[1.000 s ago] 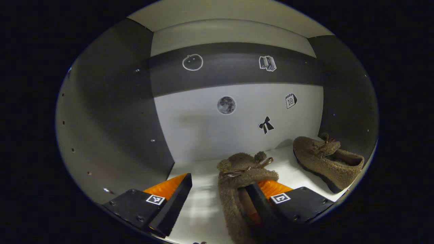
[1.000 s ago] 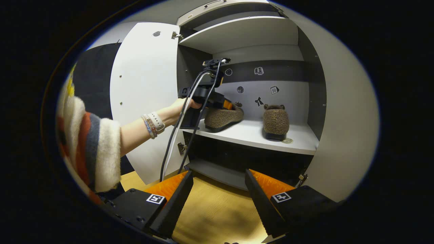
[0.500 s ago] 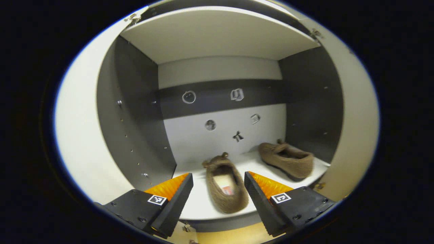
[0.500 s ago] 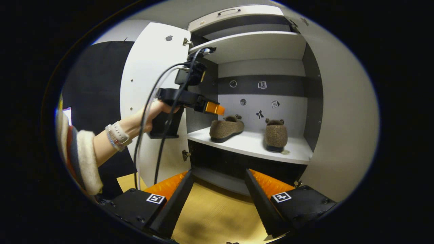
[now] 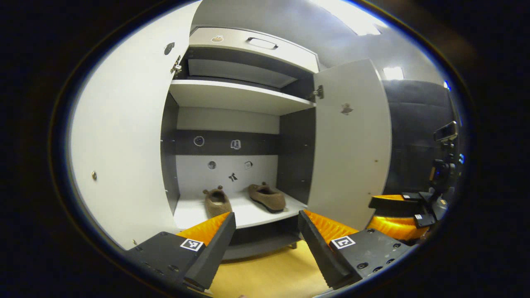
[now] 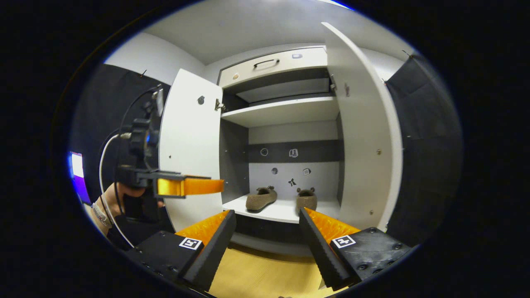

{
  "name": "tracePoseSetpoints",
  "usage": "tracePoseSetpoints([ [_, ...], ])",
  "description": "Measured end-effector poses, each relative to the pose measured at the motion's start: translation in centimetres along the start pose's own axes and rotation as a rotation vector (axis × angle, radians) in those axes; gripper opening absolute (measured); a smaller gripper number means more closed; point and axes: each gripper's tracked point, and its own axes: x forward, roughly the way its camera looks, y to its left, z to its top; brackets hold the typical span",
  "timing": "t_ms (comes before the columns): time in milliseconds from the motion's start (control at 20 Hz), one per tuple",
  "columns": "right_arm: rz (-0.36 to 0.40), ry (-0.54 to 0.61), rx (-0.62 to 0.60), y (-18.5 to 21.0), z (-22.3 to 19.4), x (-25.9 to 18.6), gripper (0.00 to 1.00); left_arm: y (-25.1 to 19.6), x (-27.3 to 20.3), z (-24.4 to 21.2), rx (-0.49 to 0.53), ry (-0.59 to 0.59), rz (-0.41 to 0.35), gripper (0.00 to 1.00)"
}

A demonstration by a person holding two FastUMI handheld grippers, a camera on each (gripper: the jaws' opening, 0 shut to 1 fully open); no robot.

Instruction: Grab one shoe with the right hand and put it into the shoe cabinet, grab the other shoe with the left hand and put it into the shoe cabinet; then close the right door with the right hand and the left door with the left hand.

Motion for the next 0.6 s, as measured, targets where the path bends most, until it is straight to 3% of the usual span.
tracePoseSetpoints([
  [350,-0.296,-0.023,-0.164,-12.6,2.8,-5.8,0.98,-3.8,-8.1,-1.7,-0.107,-0.014,-0.118,0.95],
  [450,-0.325,-0.004,-0.145,-15.3,2.6,-5.7,1.0,-3.4,-9.0,-1.6,-0.122,-0.018,-0.107,0.95],
  [500,-0.326,0.003,-0.134,-16.3,2.5,-5.2,0.94,-3.1,-9.3,-1.3,-0.126,-0.026,-0.096,0.95],
  [600,-0.334,0.014,-0.149,-18.2,2.1,-3.8,0.98,-2.4,-9.7,-1.2,-0.131,-0.039,-0.061,0.95],
])
